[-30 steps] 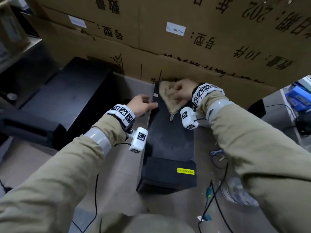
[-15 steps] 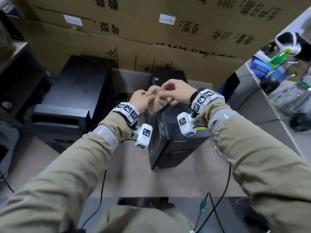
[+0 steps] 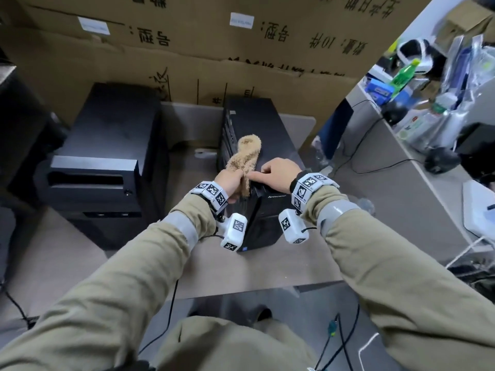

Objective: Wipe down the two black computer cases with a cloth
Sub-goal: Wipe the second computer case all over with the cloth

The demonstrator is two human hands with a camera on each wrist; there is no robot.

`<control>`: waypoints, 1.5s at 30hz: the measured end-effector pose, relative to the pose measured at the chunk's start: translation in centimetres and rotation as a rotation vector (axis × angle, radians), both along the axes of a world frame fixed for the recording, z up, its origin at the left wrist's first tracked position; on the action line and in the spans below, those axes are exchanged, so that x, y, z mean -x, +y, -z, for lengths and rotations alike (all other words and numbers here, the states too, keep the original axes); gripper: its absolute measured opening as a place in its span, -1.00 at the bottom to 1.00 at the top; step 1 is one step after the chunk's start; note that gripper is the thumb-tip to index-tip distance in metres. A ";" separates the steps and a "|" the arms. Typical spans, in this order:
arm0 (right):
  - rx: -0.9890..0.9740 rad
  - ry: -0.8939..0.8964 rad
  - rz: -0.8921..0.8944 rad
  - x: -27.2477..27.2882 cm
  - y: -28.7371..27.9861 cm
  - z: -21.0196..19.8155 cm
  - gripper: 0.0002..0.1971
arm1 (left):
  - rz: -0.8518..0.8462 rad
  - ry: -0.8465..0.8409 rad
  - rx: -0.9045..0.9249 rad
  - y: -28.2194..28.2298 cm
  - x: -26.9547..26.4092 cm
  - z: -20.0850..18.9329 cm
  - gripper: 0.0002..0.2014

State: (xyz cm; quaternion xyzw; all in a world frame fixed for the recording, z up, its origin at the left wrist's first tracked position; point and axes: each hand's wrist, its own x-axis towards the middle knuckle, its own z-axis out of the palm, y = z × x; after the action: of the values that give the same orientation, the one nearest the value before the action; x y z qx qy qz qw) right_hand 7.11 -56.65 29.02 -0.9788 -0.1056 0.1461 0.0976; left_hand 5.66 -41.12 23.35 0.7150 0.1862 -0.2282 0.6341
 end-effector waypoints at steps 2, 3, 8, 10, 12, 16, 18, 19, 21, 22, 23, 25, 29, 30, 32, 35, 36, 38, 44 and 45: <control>-0.041 -0.063 0.049 0.4 0.4 0.7 -0.41 | 0.008 -0.038 0.006 0.4 0.1 0.4 -0.82; -0.068 -0.088 0.066 0.8 0.9 0.9 -0.43 | 0.017 -0.063 0.010 0.9 0.0 0.9 -0.80; -0.121 -0.214 0.057 1.7 5.3 1.8 -0.40 | 0.032 -0.241 0.018 4.0 0.1 1.9 -0.50; -0.140 -0.217 0.059 1.7 6.1 1.8 -0.40 | 0.026 -0.275 0.039 4.6 0.7 0.7 -0.62; -0.170 -0.216 0.064 1.5 6.0 1.8 -0.39 | -0.008 -0.276 0.063 4.3 0.4 0.7 -0.63; -0.216 -0.236 0.104 1.4 3.7 1.6 -0.36 | -0.030 -0.234 0.096 2.1 -0.7 0.9 -0.65; -0.249 -0.234 0.122 1.2 1.7 1.5 -0.37 | -0.016 -0.217 0.018 0.5 -2.1 1.9 -0.44; -0.268 -0.229 0.128 1.1 0.5 1.4 -0.38 | -0.027 -0.197 -0.005 -0.3 -3.4 3.6 -0.35; -0.293 -0.223 0.131 0.9 -1.8 1.4 -0.41 | -0.056 -0.148 0.008 -2.5 -5.4 5.8 -0.22; -0.307 -0.214 0.129 0.7 -3.1 1.4 -0.43 | -0.069 -0.146 0.028 -4.0 -5.4 5.1 -0.16; -0.321 -0.198 0.125 0.5 -4.2 1.5 -0.44 | -0.088 -0.168 0.043 -5.2 -5.2 4.1 -0.10; -0.356 -0.149 0.109 0.0 -6.3 1.3 -0.48 | -0.119 -0.222 -0.009 -7.3 -5.0 1.8 0.01; -0.362 -0.050 0.038 -0.6 -10.4 0.9 -0.52 | -0.062 -0.293 -0.174 -10.5 -7.8 1.6 0.25; -0.351 -0.030 0.032 -0.6 -11.1 1.0 -0.54 | -0.044 -0.309 -0.214 -11.2 -8.2 1.4 0.31; -0.391 -0.007 0.061 -0.5 -12.5 1.2 -0.56 | -0.002 -0.302 -0.254 -13.2 -7.7 -0.1 0.30; -0.506 0.007 0.167 -0.2 -15.0 1.9 -0.57 | 0.069 -0.314 -0.262 -16.0 -7.6 -0.7 0.25; -0.540 -0.001 0.212 -0.2 -16.0 2.4 -0.55 | 0.084 -0.322 -0.273 -17.0 -8.0 -0.3 0.23; -0.610 -0.038 0.321 -0.1 -17.6 3.4 -0.50 | 0.136 -0.343 -0.298 -18.7 -8.5 -0.5 0.30; -0.748 -0.070 0.455 -0.4 -21.1 5.7 -0.43 | 0.279 -0.383 -0.368 -22.8 -9.9 0.1 0.33; -0.768 -0.070 0.456 -0.5 -21.2 6.0 -0.45 | 0.280 -0.388 -0.372 -23.0 -10.0 0.3 0.30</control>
State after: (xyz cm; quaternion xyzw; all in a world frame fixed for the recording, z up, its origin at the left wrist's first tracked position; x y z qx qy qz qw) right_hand 7.62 -77.87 23.06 -0.8741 0.0631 0.0379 0.4802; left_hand 15.68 -64.12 23.06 0.8679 -0.0002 -0.1345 0.4782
